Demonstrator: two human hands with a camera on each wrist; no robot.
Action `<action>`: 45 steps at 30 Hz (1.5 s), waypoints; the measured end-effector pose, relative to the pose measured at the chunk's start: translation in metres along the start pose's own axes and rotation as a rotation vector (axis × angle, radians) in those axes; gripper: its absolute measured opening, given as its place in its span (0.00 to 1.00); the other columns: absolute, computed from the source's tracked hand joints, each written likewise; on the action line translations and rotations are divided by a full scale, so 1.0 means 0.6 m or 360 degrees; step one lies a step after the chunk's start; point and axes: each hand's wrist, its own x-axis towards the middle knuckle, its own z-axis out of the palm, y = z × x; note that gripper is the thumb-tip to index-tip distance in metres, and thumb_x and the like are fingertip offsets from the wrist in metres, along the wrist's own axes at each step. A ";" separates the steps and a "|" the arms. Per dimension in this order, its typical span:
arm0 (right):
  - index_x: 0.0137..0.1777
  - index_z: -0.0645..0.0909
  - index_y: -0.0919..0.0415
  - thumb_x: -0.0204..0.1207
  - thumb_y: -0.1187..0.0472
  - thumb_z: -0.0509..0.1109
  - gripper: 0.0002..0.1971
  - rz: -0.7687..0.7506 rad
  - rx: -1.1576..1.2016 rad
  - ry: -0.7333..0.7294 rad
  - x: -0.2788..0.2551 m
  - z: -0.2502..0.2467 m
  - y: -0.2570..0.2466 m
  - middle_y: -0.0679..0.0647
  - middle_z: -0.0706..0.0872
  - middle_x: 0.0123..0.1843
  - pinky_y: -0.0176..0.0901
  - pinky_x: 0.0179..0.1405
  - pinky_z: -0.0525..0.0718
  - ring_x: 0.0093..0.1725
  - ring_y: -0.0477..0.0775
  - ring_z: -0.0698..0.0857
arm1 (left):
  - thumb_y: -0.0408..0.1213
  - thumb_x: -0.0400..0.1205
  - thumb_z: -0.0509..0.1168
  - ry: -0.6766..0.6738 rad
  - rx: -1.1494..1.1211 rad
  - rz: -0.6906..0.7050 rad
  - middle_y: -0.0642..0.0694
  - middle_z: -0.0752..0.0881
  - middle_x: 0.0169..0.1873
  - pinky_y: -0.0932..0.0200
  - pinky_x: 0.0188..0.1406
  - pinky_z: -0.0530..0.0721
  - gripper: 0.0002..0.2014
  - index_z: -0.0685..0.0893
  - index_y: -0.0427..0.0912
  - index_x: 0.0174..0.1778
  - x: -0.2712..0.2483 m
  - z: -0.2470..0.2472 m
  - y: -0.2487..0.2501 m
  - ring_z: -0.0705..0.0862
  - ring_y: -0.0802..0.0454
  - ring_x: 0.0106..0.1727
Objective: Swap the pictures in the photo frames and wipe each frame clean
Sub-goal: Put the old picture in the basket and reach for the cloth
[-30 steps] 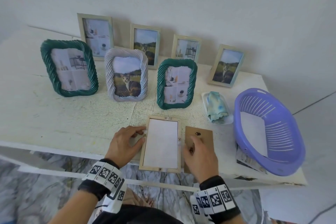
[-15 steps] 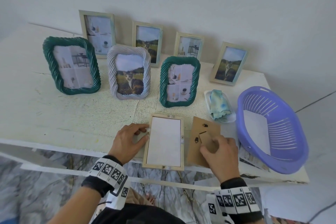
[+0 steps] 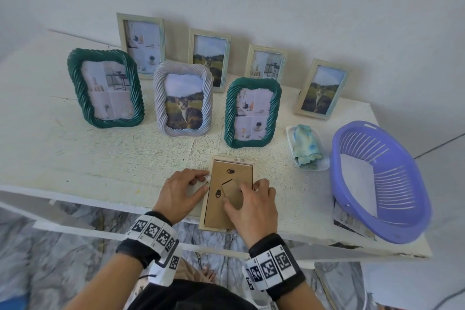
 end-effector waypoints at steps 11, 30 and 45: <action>0.65 0.80 0.53 0.80 0.51 0.68 0.15 -0.0191 0.0438 -0.0190 0.023 -0.020 0.085 0.50 0.74 0.61 0.37 0.51 0.82 0.48 0.47 0.82 | 0.57 0.76 0.62 -0.0015 -0.0005 -0.0008 0.63 0.85 0.45 0.55 0.51 0.82 0.21 0.85 0.54 0.62 -0.001 0.002 -0.007 0.81 0.61 0.47; 0.43 0.77 0.54 0.76 0.56 0.75 0.08 -0.0476 0.0507 -0.0820 0.122 -0.048 0.124 0.50 0.86 0.43 0.38 0.44 0.79 0.42 0.47 0.82 | 0.57 0.77 0.62 -0.0047 0.0011 0.0002 0.58 0.86 0.45 0.54 0.50 0.81 0.21 0.86 0.51 0.61 -0.003 0.000 -0.005 0.80 0.60 0.46; 0.35 0.71 0.55 0.77 0.59 0.73 0.14 -0.0400 0.0482 -0.0541 0.102 -0.034 0.105 0.53 0.83 0.37 0.43 0.38 0.74 0.38 0.51 0.78 | 0.53 0.82 0.55 -0.0197 0.0201 0.0086 0.55 0.82 0.48 0.48 0.47 0.77 0.18 0.87 0.59 0.61 -0.003 -0.005 0.007 0.80 0.52 0.48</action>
